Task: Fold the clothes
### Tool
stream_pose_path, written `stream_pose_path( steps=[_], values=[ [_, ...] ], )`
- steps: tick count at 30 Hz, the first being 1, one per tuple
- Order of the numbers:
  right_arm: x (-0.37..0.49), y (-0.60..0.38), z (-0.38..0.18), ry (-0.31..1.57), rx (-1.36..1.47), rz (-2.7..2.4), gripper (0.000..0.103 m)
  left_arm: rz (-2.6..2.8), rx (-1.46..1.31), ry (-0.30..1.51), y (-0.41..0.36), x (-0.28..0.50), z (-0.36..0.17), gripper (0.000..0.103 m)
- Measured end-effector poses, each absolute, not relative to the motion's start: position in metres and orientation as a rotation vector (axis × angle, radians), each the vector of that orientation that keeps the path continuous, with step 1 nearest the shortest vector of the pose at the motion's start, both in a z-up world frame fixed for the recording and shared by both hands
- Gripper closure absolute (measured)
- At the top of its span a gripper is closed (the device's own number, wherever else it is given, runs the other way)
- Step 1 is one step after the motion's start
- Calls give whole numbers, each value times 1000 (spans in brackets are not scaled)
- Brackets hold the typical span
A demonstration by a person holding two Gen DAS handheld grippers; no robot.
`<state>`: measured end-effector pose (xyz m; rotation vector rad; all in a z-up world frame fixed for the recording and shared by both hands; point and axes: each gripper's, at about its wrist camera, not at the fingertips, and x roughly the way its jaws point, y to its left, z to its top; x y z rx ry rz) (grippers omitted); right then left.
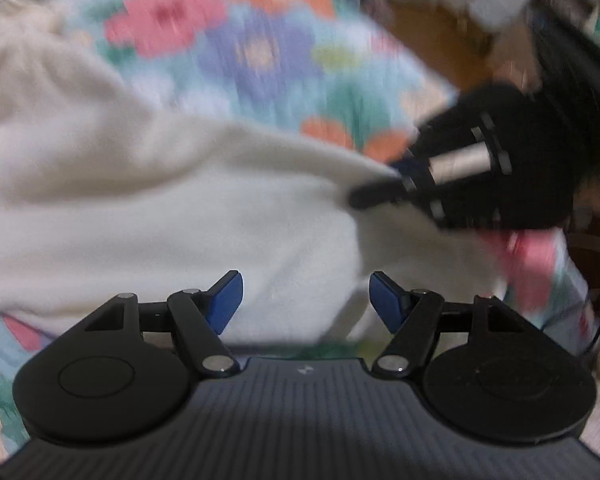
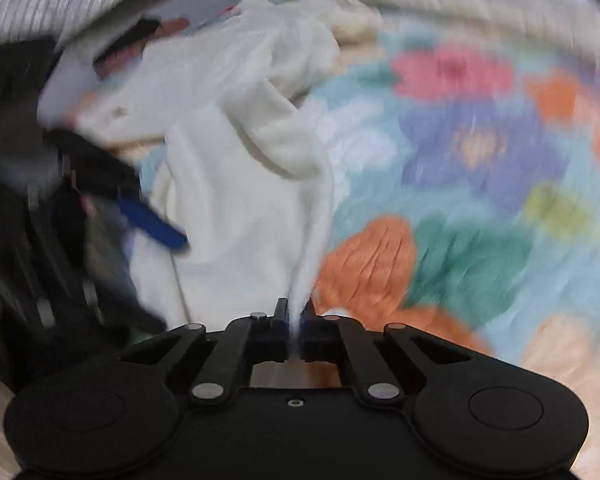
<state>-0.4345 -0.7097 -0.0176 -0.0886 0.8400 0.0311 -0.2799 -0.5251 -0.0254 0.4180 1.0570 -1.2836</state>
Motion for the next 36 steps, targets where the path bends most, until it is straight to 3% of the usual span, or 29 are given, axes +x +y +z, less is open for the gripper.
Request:
stream_pose_path(
  steps=[5,10,20,23,28,32,36],
  values=[
    [-433,-698,-16,836,-171,-18,100,-1078,344,946,-519,-254,-19,32],
    [-427,-710,-31,928,-46,5,99,-940,510,1172,-524,-244,-79,32],
    [-415,-736,-60,1105,210,51,98,-952,410,1179,-509,-230,-61,33],
    [-408,-736,-55,1127,211,58,93,-900,398,1074,-491,-217,-39,32],
    [-390,-741,-18,1020,215,55,54,-764,389,991,-427,-177,-12,31],
    [-354,-750,14,873,386,90,50,-559,287,1044,-349,-126,-12,31],
    [-309,-736,2,875,358,88,45,-343,134,1160,-265,-96,-29,31]
  ],
)
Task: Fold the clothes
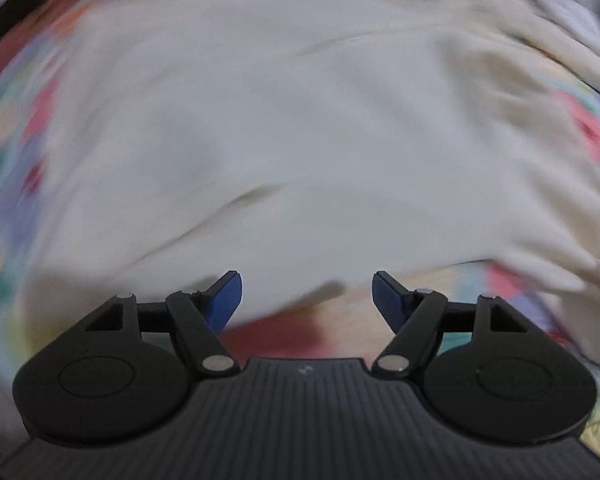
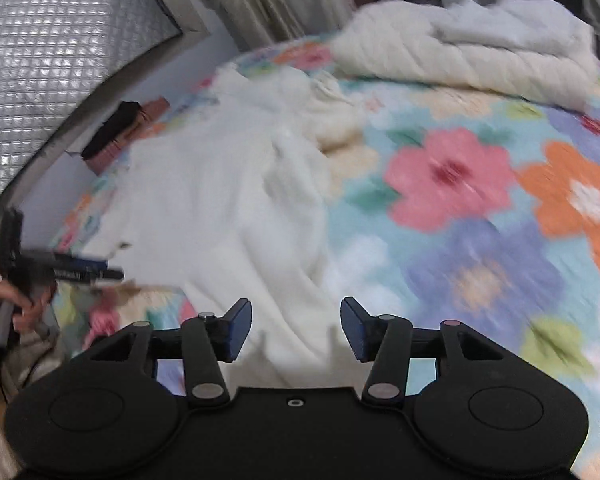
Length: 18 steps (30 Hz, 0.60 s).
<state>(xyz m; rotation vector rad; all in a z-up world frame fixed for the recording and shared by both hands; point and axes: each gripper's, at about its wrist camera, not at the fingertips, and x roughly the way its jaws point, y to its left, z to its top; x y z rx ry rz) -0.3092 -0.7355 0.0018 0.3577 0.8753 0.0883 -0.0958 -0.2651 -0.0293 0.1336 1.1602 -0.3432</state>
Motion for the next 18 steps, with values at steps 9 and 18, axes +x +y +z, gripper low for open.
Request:
stream_pose_path(
  steps=[9,18],
  values=[
    [-209,-700,-29,892,277,82,40,-138,-420,1194,-150,-83,-66,29],
    [-175,-694,-69,849,310,103,43,-104,-480,976,-170,-74,-71,72]
  ],
)
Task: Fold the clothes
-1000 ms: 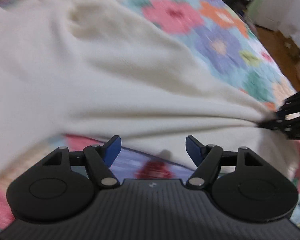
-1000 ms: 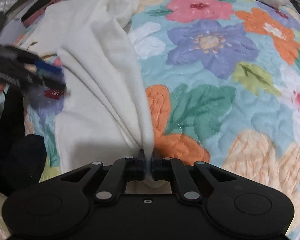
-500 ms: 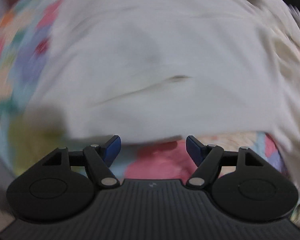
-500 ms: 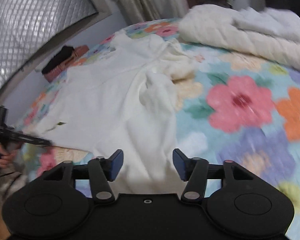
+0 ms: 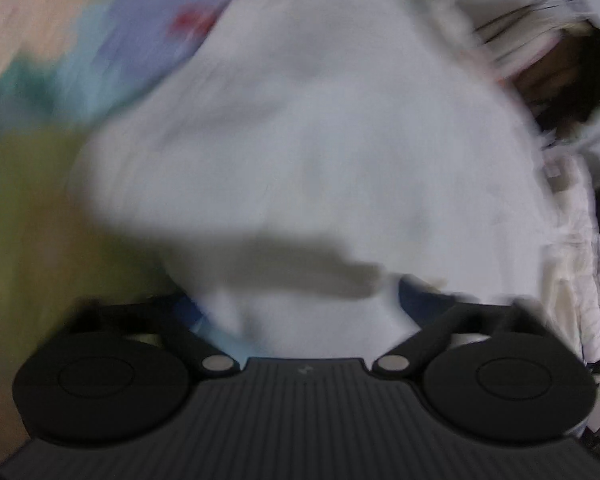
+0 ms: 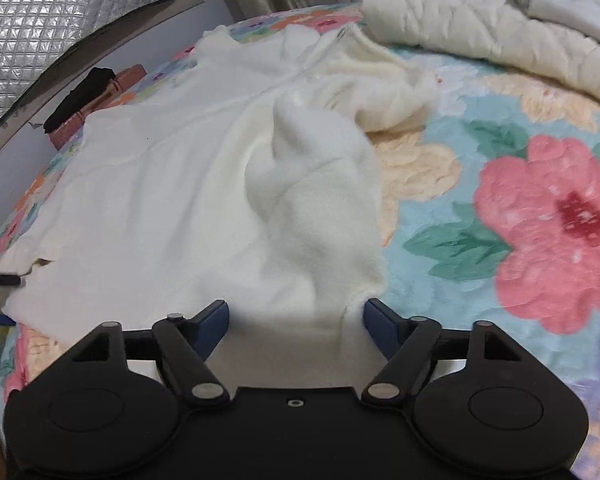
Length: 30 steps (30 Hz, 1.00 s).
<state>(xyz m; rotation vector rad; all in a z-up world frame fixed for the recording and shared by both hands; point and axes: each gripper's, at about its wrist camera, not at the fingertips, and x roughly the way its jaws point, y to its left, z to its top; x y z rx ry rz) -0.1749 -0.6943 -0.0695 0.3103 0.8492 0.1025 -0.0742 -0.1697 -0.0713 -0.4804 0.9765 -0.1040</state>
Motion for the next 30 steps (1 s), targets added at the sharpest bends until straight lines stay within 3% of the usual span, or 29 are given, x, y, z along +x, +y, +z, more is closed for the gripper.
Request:
stream_pose_path(
  steps=[1,2,4,6,9,10,11,13,15,18,23,25,26,28,30],
  values=[
    [-179,-694,-66,825,304,113,73,-105,-412,924,-177,-80,-62,82],
    [-182,-693,-63,800,298,124,75,-105,-344,872,-184,-85,-53,88],
    [-191,-691,-57,778,287,133,82,-81,-198,737,-198,-106,-29,92],
    [-203,-687,-53,794,276,124,82,-41,-60,604,-212,-132,-5,92],
    [-221,-681,-46,816,260,111,83,18,-18,607,-218,-156,3,93],
    [-226,-680,-44,824,255,106,88,31,-22,661,-219,-155,-6,93],
    [-232,-678,-41,831,250,102,103,48,5,717,-222,-152,-20,93],
    [-234,-674,-59,912,152,15,100,79,70,804,-229,-147,-42,93],
    [-240,-688,-66,895,243,14,100,75,62,855,-227,-146,-49,92],
    [-243,-709,-61,853,391,15,99,52,45,823,-226,-147,-31,92],
    [-236,-717,-30,802,402,12,87,4,30,768,-225,-149,5,90],
    [-230,-725,-18,780,435,18,59,-19,29,746,-226,-150,19,85],
    [-225,-730,-13,773,459,18,53,-39,40,733,-231,-151,27,77],
    [-214,-740,-5,759,510,16,49,-78,63,709,-241,-152,43,62],
    [-198,-752,-3,764,569,23,49,-126,77,688,-252,-151,58,60]
  ],
)
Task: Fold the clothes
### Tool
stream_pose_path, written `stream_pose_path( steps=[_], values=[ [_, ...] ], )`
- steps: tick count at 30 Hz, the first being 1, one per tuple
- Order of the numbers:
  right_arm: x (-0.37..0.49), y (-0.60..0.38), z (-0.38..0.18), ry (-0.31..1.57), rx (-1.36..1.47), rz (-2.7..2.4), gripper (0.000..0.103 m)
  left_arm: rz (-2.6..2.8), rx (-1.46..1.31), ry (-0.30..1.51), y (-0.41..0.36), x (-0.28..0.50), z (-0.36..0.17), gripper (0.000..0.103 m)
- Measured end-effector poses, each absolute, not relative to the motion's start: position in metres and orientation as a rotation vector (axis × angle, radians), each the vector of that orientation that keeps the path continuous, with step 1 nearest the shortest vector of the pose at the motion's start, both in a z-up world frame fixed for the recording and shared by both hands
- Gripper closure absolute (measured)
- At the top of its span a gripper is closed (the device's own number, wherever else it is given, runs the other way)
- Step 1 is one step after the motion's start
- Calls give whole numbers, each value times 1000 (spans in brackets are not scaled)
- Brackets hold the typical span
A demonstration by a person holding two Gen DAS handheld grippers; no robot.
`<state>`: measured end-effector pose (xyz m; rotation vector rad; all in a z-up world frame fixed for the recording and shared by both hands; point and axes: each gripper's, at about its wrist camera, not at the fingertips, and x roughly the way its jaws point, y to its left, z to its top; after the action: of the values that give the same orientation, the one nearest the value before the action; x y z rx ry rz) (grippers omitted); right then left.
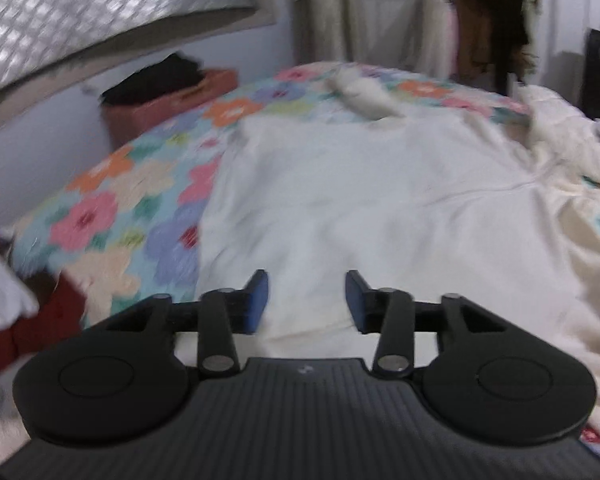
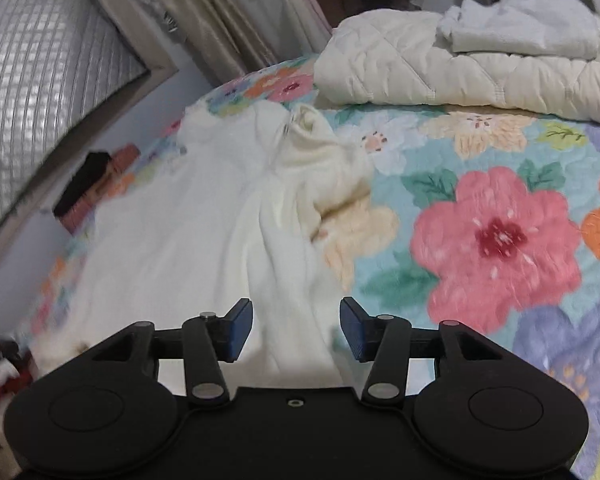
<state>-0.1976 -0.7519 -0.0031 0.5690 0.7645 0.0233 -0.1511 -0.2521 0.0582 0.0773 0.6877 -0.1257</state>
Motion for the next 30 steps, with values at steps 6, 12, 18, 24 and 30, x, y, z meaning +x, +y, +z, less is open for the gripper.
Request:
stream_pose_path(
  steps=[6,12,18,24,30],
  values=[
    [-129,-790,-29,831,813,41,49,-466,8,857,-337,-83,41,58],
    [-73,-816,-69,874,943,-54,43,-684,84,877,-445,-22,-5,58],
    [-36,-828,-102,808,1034,-19,36,-856,55,954,-500,23,-28,58],
    [-27,-813,-64,631,776,-5,80,-918,3,956,-504,53,-38,58],
    [-38,-815,-25,566,518,-56,83,-1082,-45,1020,-527,52,-56,53]
  ],
)
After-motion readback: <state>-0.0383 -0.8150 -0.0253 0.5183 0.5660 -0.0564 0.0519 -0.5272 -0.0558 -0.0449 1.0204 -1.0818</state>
